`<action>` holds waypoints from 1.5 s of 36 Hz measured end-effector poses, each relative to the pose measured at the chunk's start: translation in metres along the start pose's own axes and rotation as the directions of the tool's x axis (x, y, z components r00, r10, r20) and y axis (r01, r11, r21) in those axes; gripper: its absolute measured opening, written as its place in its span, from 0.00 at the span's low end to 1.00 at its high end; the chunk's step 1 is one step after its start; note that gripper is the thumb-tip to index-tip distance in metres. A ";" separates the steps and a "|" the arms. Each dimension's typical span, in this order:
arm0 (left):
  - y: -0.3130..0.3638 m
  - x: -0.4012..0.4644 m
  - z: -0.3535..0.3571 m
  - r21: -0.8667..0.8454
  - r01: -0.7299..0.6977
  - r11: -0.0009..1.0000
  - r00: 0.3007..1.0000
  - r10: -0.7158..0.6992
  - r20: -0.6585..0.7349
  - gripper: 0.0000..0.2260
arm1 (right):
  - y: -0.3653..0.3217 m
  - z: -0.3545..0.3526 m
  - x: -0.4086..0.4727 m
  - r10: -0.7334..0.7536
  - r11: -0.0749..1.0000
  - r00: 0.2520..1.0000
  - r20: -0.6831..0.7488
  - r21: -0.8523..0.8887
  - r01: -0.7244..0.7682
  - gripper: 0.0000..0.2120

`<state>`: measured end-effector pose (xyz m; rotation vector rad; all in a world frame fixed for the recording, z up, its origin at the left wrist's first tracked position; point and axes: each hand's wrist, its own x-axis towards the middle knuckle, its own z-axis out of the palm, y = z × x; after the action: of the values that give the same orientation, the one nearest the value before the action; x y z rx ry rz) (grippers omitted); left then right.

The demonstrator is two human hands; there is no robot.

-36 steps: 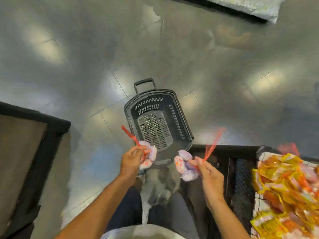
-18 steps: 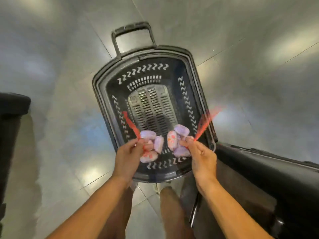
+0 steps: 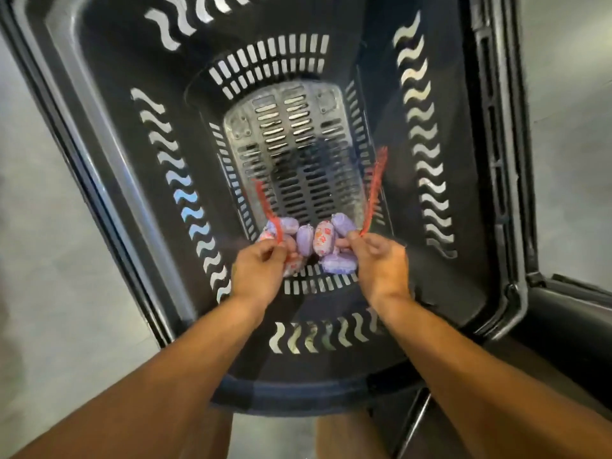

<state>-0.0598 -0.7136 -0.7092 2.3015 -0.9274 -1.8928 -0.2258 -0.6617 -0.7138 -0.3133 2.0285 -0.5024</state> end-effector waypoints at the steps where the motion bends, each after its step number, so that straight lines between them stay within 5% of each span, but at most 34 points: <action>1: -0.004 0.004 0.002 0.014 0.023 1.000 1.000 -0.023 0.012 0.08 | 0.003 0.001 0.005 0.012 1.000 1.000 0.003 -0.027 -0.012 0.13; 8: -0.017 0.006 0.004 0.191 0.057 0.980 0.996 -0.069 0.058 0.10 | 0.013 0.003 0.005 0.072 0.991 0.982 0.175 -0.128 -0.050 0.07; 13: -0.003 -0.018 -0.012 0.343 -0.030 0.939 0.988 -0.023 0.150 0.06 | 0.010 -0.011 -0.022 0.110 0.932 0.932 0.345 -0.362 0.024 0.13; 16: 0.012 -0.040 -0.029 0.397 -0.100 0.913 0.970 0.000 0.244 0.13 | -0.003 -0.022 -0.045 0.168 0.915 0.904 0.393 -0.403 0.006 0.18; 23: 0.072 -0.115 -0.079 0.535 -0.257 0.805 0.939 0.077 0.335 0.13 | -0.063 -0.058 -0.116 0.171 0.935 0.900 0.400 -0.355 -0.020 0.23; 35: 0.208 -0.307 -0.196 0.676 -0.615 0.406 0.788 0.346 0.509 0.15 | -0.218 -0.141 -0.326 -0.142 0.969 0.971 0.192 -0.175 0.176 0.24; 41: 0.244 -0.407 -0.244 0.574 -0.741 0.348 0.666 0.487 0.565 0.18 | -0.259 -0.172 -0.452 -0.324 0.935 0.942 0.093 -0.120 0.333 0.24; 49: 0.232 -0.506 -0.292 0.484 -0.869 0.101 0.450 0.568 0.689 0.20 | -0.216 -0.179 -0.597 -0.469 0.882 0.852 -0.232 -0.065 0.467 0.26; 54: 0.209 -0.543 -0.284 0.393 -0.919 -0.030 0.320 0.527 0.787 0.21 | -0.150 -0.174 -0.648 -0.342 0.939 0.893 -0.291 -0.070 0.337 0.30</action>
<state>0.0594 -0.7388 -0.0730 0.6773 -2.9099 -1.3580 -0.0637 -0.4832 -0.0694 -0.6439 2.2841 -0.7893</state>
